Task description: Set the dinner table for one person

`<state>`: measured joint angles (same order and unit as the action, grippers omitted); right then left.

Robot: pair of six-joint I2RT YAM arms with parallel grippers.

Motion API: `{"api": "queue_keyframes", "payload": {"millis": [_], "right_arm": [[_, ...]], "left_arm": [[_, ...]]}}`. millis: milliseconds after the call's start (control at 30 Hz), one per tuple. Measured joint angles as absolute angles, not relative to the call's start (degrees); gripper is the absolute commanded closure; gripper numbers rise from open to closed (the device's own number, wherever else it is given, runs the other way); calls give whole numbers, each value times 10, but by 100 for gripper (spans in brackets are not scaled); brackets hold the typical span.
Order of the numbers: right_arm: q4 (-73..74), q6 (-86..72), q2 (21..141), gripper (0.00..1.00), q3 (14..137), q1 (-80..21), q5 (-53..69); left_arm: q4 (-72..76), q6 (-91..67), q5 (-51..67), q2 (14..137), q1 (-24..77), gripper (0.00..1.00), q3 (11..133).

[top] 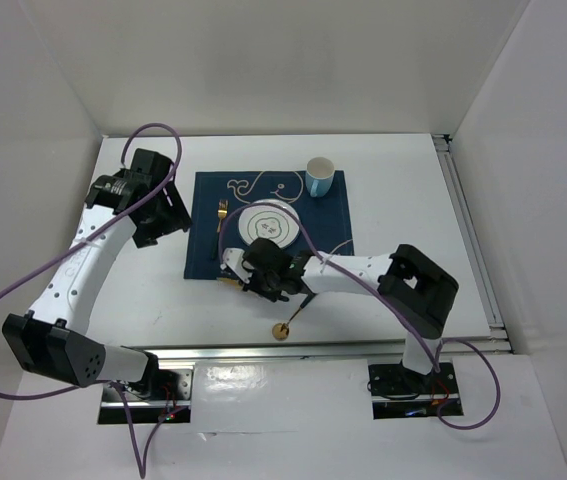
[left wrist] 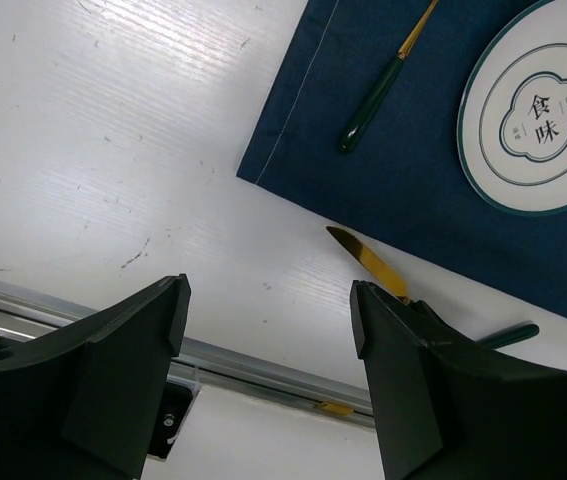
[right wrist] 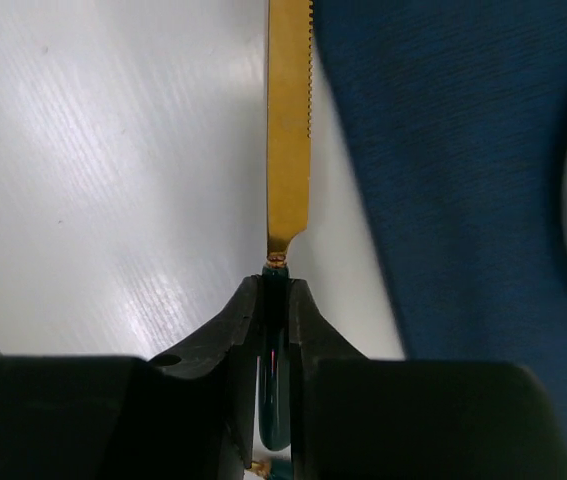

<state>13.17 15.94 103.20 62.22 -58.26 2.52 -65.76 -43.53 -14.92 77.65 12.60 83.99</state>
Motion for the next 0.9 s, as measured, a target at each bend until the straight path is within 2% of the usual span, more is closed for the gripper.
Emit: {"api": "queue_keyframes", "payload": {"millis": [233, 433, 667, 900], "right_arm": [[162, 168, 946, 100, 641, -569, -26], [169, 70, 858, 100, 618, -469, -27], [209, -125, 873, 100, 597, -315, -5], [208, -211, 956, 100, 599, -263, 24]], "left_arm": [[-655, -434, -149, 775, 126, 18, 840], [-655, -434, -150, 771, 126, 18, 840], [-655, -432, -150, 771, 126, 18, 840], [-655, -426, -147, 771, 126, 18, 842]]}}
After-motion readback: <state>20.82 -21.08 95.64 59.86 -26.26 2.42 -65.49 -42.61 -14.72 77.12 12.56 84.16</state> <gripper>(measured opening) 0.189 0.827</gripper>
